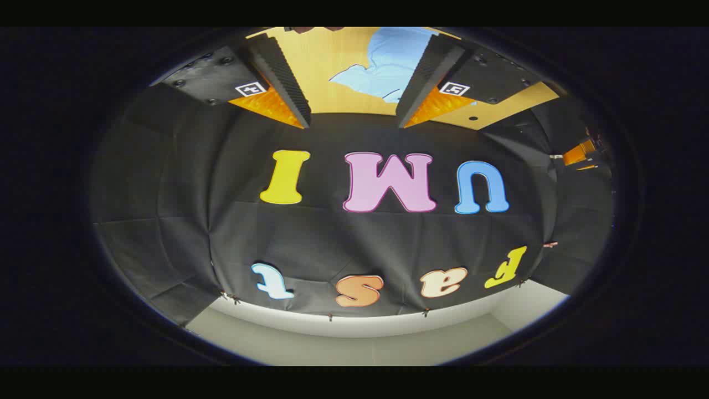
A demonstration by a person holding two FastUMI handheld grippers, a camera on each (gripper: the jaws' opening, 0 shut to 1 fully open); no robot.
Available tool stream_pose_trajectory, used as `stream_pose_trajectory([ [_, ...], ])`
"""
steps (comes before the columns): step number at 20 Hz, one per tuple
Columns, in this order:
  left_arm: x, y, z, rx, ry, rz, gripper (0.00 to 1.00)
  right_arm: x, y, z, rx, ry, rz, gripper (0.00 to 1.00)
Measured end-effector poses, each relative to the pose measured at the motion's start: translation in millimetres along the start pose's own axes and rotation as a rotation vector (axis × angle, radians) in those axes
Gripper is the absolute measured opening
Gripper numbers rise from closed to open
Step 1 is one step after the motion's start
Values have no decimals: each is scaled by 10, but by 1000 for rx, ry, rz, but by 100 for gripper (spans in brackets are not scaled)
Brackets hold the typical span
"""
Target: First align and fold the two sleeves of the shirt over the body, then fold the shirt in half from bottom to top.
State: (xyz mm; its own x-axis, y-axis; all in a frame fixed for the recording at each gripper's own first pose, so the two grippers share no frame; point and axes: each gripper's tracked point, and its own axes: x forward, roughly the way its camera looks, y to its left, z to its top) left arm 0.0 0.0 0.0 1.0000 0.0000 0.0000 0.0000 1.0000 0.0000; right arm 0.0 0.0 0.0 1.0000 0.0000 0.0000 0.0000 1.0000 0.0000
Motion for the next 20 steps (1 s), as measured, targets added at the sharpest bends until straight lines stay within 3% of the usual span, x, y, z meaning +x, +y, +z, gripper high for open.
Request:
stream_pose_trajectory([
  [14, 0, 0, 0, 0, 0, 0, 98, 0, 0, 0, 0, 0, 0, 97],
  [15, -96, -46, -79, -30, 59, 0, 98, -1, 2, -1, 1, 1, 1, 97],
  [17, -111, -74, -61, -68, 68, -1, 99, -33, -23, -42, -29, 40, 10, 97],
  [20, -106, -46, -66, -44, 62, -2, 99, 2, -28, -149, -21, 79, -11, 97],
])
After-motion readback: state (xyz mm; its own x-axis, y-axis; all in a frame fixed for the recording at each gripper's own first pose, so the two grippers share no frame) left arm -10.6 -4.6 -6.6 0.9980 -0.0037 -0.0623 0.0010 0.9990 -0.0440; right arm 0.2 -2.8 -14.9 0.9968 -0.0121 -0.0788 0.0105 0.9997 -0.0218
